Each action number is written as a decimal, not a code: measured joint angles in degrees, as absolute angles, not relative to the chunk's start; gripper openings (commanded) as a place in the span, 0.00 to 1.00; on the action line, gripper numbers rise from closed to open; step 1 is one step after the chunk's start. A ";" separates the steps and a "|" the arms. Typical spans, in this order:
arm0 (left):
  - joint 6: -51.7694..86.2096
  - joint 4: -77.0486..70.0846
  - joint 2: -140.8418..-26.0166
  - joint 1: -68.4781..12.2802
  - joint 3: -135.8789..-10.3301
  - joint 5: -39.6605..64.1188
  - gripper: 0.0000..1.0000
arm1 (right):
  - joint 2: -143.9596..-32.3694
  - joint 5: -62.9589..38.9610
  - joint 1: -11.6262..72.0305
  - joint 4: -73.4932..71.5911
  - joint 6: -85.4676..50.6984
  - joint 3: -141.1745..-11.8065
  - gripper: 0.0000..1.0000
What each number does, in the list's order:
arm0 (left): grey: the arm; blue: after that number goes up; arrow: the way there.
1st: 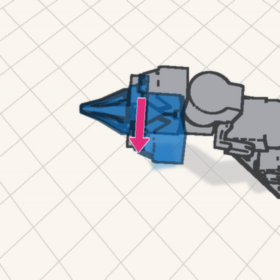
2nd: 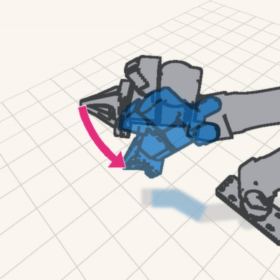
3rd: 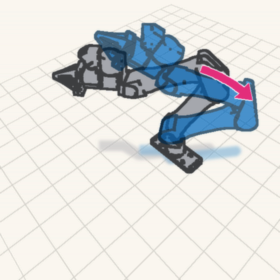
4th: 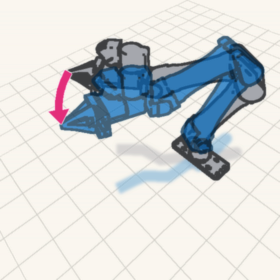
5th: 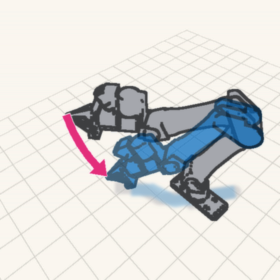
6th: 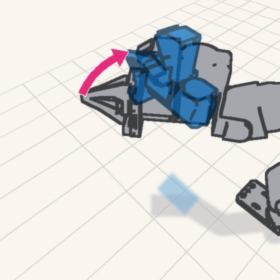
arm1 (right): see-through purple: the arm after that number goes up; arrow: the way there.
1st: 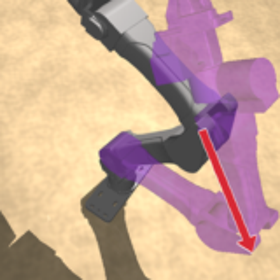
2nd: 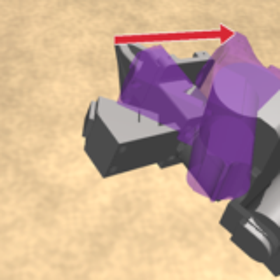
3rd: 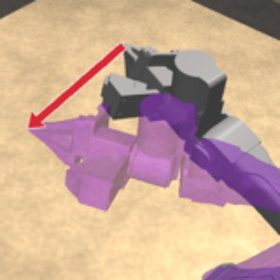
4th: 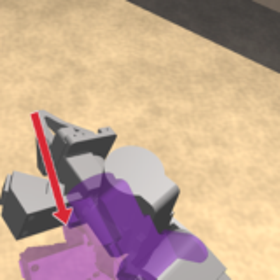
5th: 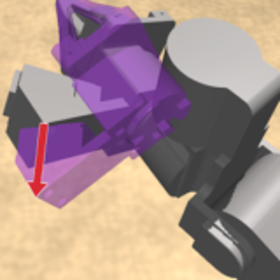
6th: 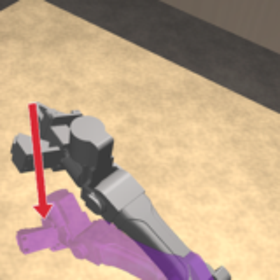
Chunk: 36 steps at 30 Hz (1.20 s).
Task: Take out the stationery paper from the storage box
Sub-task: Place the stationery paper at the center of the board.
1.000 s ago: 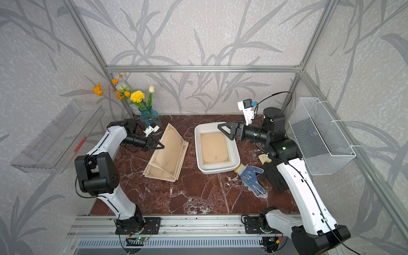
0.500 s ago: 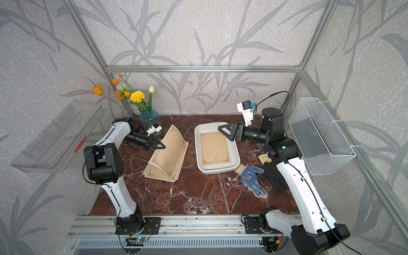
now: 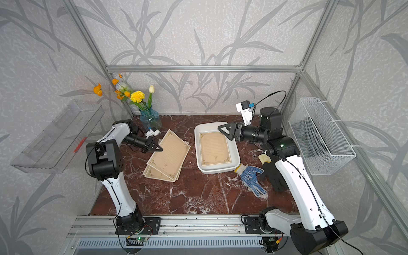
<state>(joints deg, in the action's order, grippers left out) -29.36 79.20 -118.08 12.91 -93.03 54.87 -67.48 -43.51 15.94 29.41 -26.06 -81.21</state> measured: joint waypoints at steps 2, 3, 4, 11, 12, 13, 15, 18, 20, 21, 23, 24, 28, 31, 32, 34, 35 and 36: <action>-28.32 78.17 -118.04 13.23 -92.40 53.82 0.00 | -67.64 -43.42 15.94 29.93 -25.89 -81.60 0.71; -27.90 77.62 -118.02 13.32 -92.12 53.47 0.00 | -67.64 -43.35 15.94 30.13 -25.76 -81.67 0.71; -27.35 77.06 -118.02 13.47 -91.77 53.12 0.00 | -67.64 -43.27 15.94 30.41 -25.61 -81.78 0.71; -24.67 73.49 -117.82 14.98 -88.84 51.03 0.00 | -67.64 -42.22 15.94 31.90 -24.97 -81.91 0.70; -24.40 73.17 -117.82 15.14 -88.64 50.89 0.00 | -67.64 -42.13 15.94 31.99 -24.95 -81.91 0.70; -23.99 72.69 -117.80 15.35 -88.47 50.81 0.00 | -67.64 -42.02 15.94 32.08 -24.88 -81.91 0.70; -23.38 71.85 -117.56 15.84 -88.18 50.57 0.00 | -67.64 -41.91 15.94 32.14 -24.75 -81.91 0.70; -22.35 70.61 -116.95 16.67 -87.55 49.87 0.01 | -67.64 -41.74 15.94 32.42 -24.53 -81.91 0.69; -21.65 69.84 -116.66 17.04 -87.18 49.25 0.07 | -67.64 -41.47 15.94 32.56 -24.47 -81.93 0.70; -21.28 69.60 -116.64 17.06 -87.09 48.95 0.09 | -67.64 -41.41 15.94 32.64 -24.38 -81.95 0.70; -20.67 68.84 -116.64 17.08 -86.72 48.36 0.12 | -67.64 -41.30 15.94 32.88 -24.34 -82.15 0.70; -20.34 68.47 -116.64 17.12 -86.50 48.03 0.13 | -67.64 -41.19 15.94 32.91 -24.34 -82.28 0.69; -19.49 68.10 -116.64 17.30 -86.39 47.20 0.18 | -67.61 -40.93 15.94 32.91 -24.32 -82.52 0.69; -18.57 67.51 -116.64 17.32 -86.37 45.30 0.23 | -67.61 -40.64 15.94 32.93 -24.32 -82.52 0.69; -18.26 67.35 -116.64 17.32 -86.35 44.40 0.24 | -67.59 -40.49 15.94 32.95 -24.29 -82.52 0.69; -17.58 66.98 -116.64 17.32 -86.24 42.35 0.25 | -67.57 -40.14 15.94 33.12 -24.14 -82.52 0.69; -17.12 66.78 -116.64 17.32 -86.13 41.19 0.26 | -67.57 -39.86 15.94 33.36 -24.08 -82.52 0.69; -16.82 66.67 -116.64 17.32 -86.06 39.81 0.27 | -67.57 -39.53 15.94 33.67 -23.94 -82.54 0.69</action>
